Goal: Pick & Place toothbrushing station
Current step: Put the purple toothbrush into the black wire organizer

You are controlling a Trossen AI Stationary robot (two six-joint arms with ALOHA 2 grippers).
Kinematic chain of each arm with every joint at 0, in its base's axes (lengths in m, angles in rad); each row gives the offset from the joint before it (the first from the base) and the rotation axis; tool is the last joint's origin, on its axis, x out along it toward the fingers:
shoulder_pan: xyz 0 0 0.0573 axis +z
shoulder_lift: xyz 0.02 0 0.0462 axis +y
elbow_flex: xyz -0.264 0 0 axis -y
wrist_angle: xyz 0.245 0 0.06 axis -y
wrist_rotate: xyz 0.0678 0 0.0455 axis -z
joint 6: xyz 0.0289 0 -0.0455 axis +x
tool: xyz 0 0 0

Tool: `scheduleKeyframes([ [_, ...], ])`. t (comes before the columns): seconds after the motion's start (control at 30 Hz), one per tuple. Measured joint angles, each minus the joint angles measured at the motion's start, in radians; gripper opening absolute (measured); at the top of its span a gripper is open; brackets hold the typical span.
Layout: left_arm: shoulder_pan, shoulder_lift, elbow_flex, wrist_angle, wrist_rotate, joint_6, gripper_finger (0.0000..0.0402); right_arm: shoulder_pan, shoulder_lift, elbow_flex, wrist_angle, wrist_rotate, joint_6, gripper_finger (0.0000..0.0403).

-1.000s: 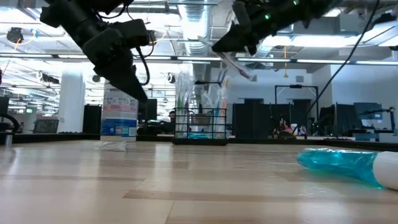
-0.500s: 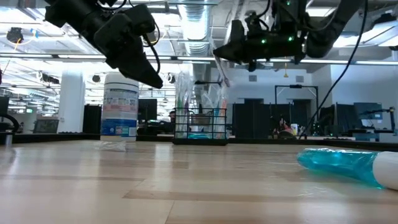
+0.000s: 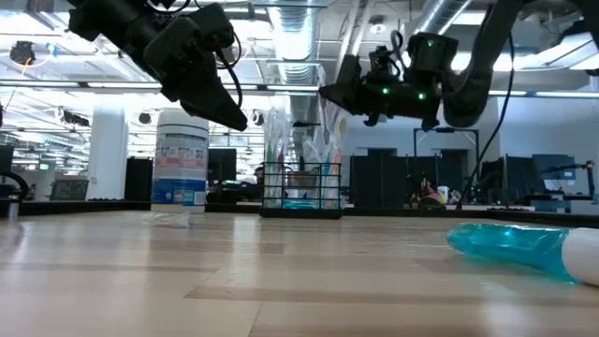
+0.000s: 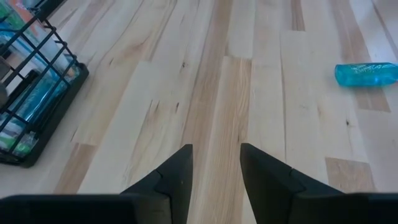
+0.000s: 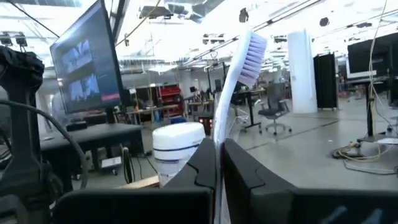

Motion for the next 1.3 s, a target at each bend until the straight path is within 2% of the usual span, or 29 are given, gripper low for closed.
scheduleKeyframes([
  [0.23, 0.0, 0.0, 0.0, 0.004, 0.0, 0.0, 0.0127, -0.04, 0.115, 0.0, 0.157, -0.007, 0.02, 0.0001],
  [0.3, 0.0, 0.0, 0.0, 0.004, 0.0, 0.0, 0.0127, -0.053, 0.13, 0.0, 0.156, -0.01, 0.023, 0.0001],
  [0.83, 0.0, 0.0, 0.0, 0.039, 0.001, 0.026, 0.0127, -0.118, 0.135, 0.0, 0.159, -0.08, 0.002, 0.0001],
  [1.3, 0.0, 0.0, 0.0, 0.062, 0.001, 0.026, 0.0127, -0.116, 0.149, 0.013, 0.159, -0.078, 0.02, 0.0004],
])
